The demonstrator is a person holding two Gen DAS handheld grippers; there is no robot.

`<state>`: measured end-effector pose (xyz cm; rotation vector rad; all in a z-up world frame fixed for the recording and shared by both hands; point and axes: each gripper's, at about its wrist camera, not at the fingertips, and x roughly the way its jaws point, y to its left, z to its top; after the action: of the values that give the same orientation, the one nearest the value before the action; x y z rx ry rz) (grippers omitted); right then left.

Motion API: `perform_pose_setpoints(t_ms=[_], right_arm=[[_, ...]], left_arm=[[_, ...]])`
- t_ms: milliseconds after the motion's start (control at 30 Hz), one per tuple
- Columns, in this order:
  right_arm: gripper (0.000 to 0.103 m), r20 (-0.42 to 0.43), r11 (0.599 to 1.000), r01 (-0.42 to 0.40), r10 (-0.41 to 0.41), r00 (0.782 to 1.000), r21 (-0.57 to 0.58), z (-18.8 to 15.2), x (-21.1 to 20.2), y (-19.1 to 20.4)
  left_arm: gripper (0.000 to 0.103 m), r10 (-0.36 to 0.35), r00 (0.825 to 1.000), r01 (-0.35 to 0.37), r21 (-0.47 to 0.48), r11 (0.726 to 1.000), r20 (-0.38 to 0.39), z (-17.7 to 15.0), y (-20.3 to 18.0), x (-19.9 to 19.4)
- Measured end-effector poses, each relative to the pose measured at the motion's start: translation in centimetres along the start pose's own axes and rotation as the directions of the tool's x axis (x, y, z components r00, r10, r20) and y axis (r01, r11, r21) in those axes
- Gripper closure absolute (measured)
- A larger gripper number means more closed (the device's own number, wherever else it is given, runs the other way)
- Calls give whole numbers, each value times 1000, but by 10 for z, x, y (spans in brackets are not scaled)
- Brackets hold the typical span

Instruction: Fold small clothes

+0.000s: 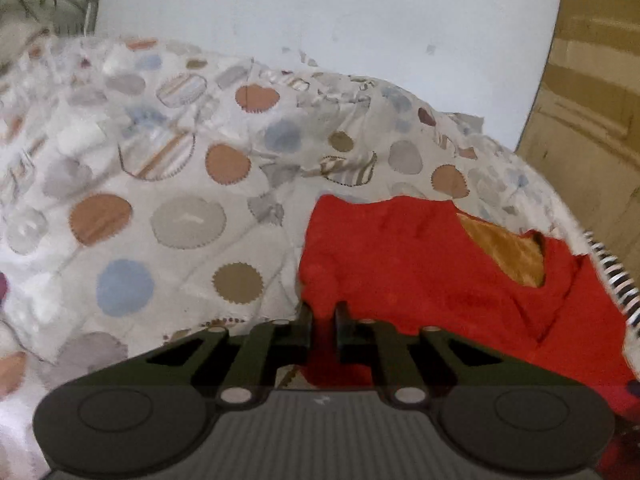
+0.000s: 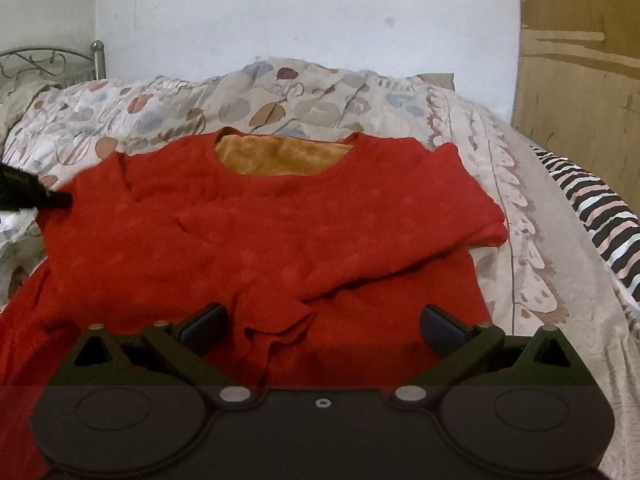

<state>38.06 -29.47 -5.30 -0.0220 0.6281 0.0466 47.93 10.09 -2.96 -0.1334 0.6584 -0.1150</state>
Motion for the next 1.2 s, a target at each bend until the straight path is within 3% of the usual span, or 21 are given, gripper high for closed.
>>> perform_pose_setpoints(t_ms=[100, 200, 367, 400, 667, 833, 900, 1067, 1200], right_arm=[[0, 3, 1000, 10, -10, 1000, -12, -1, -1, 2], [0, 8, 1000, 15, -15, 1000, -27, -2, -1, 4], [0, 24, 1000, 12, -12, 1000, -21, -4, -3, 2], [0, 27, 1000, 11, -11, 1000, -19, -4, -4, 2], [0, -13, 1000, 16, -16, 1000, 20, -13, -35, -5], [0, -33, 996, 30, -33, 999, -87, -47, -88, -9], [0, -28, 992, 56, -60, 998, -117, -64, -112, -12], [0, -10, 997, 54, -54, 998, -50, -94, -165, -27], [0, 67, 993, 59, -53, 996, -100, -115, -207, -25]], left_arm=[[92, 67, 996, -64, 47, 997, -64, -6, -8, 18], [80, 89, 995, -88, 32, 996, -38, -9, -11, 16], [20, 205, 976, -211, 79, 974, 80, -9, -20, -19], [17, 215, 971, -224, 88, 971, 105, -10, -22, -29], [3, 252, 958, -267, 108, 958, 137, -25, -25, -115], [1, 235, 959, -257, 138, 956, 159, -53, -22, -173], [1, 193, 968, -216, 139, 966, 162, -68, -21, -190], [1, 68, 993, -78, 97, 992, 98, -111, -20, -211], [1, -11, 998, 5, 92, 996, 66, -139, -24, -216]])
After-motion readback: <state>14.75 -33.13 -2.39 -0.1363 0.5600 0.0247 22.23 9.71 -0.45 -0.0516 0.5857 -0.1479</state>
